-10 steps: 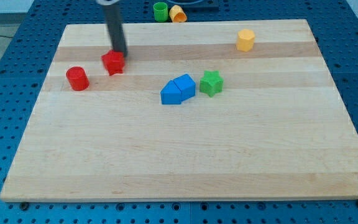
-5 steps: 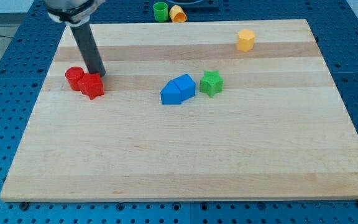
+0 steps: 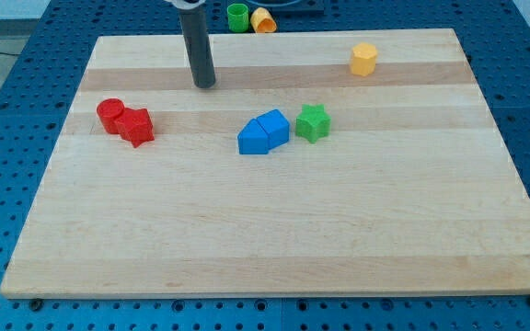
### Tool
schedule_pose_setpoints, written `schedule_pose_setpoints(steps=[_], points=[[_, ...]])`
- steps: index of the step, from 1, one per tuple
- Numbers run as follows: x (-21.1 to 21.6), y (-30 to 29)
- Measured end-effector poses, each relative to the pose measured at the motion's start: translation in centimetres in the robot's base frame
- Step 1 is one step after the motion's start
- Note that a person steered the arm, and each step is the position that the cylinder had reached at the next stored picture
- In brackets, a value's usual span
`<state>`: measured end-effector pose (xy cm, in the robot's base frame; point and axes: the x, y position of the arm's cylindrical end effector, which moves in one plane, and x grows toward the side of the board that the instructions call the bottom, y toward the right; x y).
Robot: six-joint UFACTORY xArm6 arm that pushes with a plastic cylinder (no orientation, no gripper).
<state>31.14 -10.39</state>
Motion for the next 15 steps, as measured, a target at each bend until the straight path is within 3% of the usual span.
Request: schedule_pose_setpoints(steps=[3,4,6,7,9,10,11,13,15], points=[[-0.2,23.9],[-2.3,26.4],[-4.3,19.9],[-7.8,22.1],[-8.4,13.0],[-9.6,20.3],[-12.0,20.1],[-10.9,5.7],[-4.6,2.6]])
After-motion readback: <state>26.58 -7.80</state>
